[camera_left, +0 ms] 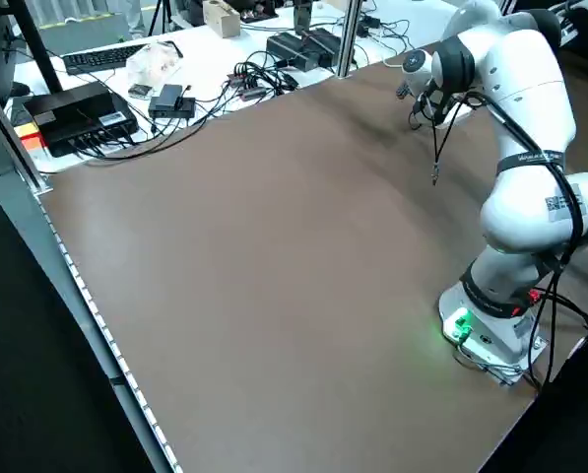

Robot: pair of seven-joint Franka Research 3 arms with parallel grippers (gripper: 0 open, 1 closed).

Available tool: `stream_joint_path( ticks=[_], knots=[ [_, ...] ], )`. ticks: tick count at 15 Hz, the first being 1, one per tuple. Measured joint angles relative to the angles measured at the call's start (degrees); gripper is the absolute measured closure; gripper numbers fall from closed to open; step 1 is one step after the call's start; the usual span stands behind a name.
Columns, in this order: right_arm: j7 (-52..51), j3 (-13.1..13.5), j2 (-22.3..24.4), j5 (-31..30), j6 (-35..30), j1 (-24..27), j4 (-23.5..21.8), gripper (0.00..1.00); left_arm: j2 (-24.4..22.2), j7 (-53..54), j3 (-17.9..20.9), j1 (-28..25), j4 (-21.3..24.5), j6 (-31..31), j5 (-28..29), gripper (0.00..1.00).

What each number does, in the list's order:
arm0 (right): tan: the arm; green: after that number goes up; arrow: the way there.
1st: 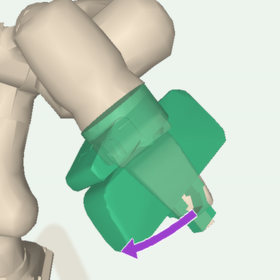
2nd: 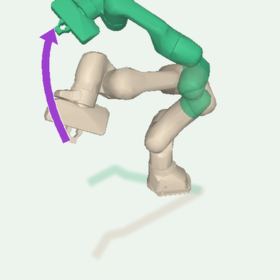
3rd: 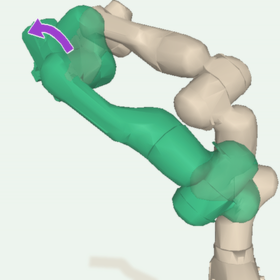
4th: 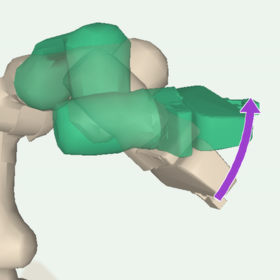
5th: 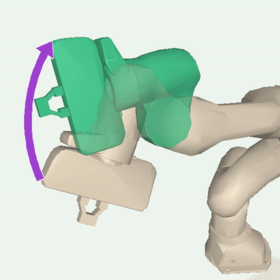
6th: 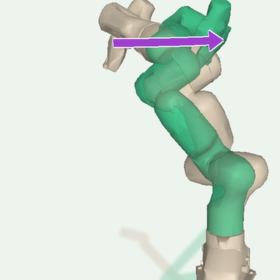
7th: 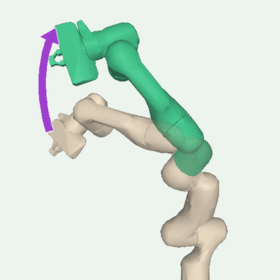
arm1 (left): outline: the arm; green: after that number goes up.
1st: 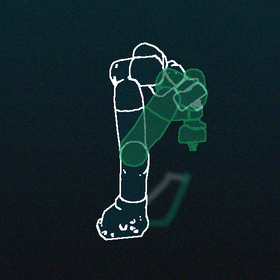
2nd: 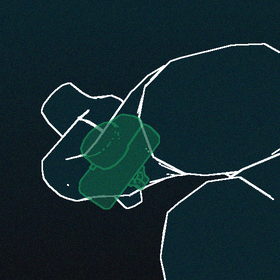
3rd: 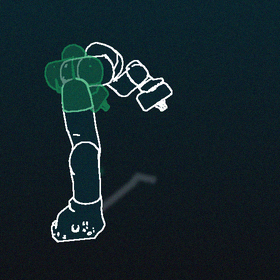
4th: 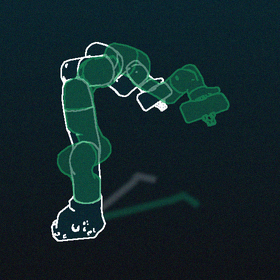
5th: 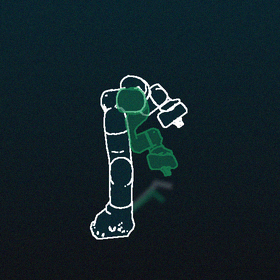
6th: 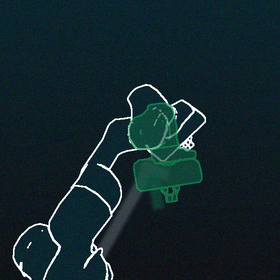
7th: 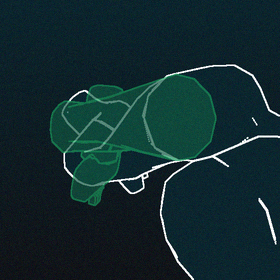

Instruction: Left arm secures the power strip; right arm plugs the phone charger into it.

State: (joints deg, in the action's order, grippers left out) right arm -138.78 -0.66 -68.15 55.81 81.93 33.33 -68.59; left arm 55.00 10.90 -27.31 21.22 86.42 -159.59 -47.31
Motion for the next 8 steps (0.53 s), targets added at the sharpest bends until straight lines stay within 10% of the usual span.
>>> stream_joint_path(
  ticks=[8],
  knots=[
    [-0.1, 0.0, 0.0, -1.0, 0.2, -0.4, 1.6, 0.25, 0.0, 0.0, 0.0, 0.0, 0.0, 0.0, 0.0, 0.98]
  ],
)
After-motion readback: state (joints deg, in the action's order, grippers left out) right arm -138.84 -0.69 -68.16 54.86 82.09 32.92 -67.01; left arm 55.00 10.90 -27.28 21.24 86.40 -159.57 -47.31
